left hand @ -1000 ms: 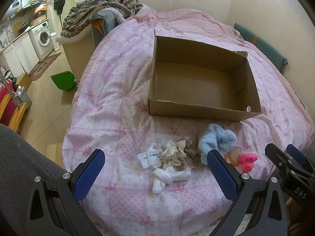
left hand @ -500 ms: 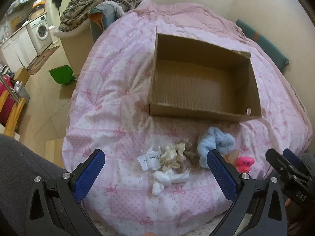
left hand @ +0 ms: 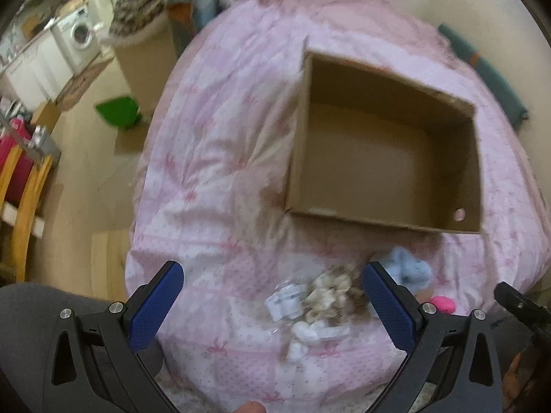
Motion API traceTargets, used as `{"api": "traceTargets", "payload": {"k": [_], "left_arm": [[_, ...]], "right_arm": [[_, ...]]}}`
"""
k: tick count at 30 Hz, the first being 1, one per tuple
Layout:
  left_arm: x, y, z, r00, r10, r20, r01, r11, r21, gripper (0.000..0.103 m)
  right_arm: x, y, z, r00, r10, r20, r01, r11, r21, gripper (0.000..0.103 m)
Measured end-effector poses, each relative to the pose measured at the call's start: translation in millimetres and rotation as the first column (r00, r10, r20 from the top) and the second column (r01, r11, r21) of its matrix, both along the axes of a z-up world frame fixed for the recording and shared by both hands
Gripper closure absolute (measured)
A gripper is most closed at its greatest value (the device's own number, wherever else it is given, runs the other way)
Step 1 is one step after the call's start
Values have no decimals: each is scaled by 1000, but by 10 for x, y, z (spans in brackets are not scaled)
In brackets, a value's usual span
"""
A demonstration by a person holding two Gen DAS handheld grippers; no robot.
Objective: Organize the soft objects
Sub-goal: 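Grasp the pink rubber toy with the right tool while the left tool grasps the clear bag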
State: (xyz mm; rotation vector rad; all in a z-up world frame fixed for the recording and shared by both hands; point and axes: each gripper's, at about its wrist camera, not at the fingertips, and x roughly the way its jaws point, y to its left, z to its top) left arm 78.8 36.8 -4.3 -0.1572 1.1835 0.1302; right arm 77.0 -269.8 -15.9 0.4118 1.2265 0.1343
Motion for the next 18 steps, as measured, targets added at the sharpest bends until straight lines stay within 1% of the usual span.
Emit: {"api": "traceTargets", "payload": {"k": [2,3,5,6,7,11,12,14,15,16,18], "left_arm": [[20,55,-87,999,23,-25,-24,999,-22,0],[25,96,-149,998,41,-36,-42,999,-34,0],[36,124,-235,997,51,-53,-53,998,-36,0],[37,129,-280,997,53,-61,-55,998,-37,0],[40,132,-314,996,55,-65,-57,998,-39,0],[54,119,-448,995,48,-85,-52,998,-38,0],[62,118,-471,995,46,-90,-50,998,-42,0],[81,135,-497,994,51,-96,-56,997,-54,0],[92,151,-508,993,56,-100,-62,997,-56,0],[102,177,-525,992,64,-106,-70,996,-56,0],[114,242,-580,989,81,-123,-90,993,-71,1]], "right_arm": [[26,-51,-143,999,-22,-49,24,998,50,0],[25,-53,-221,997,-28,-69,32,998,58,0],[45,-21,-384,993,-22,-118,31,997,75,0],[57,-10,-445,990,-21,-142,32,997,73,7],[63,6,-532,985,-25,-171,38,997,69,11],[82,65,-777,971,-27,-237,42,997,60,16],[96,108,-822,969,-16,-248,30,998,54,17],[124,206,-863,969,8,-245,-6,1000,12,20],[135,252,-867,971,20,-237,-22,1000,-6,24],[146,284,-868,973,26,-229,-32,999,-21,35],[165,315,-909,971,37,-236,-46,998,-35,52]]}}
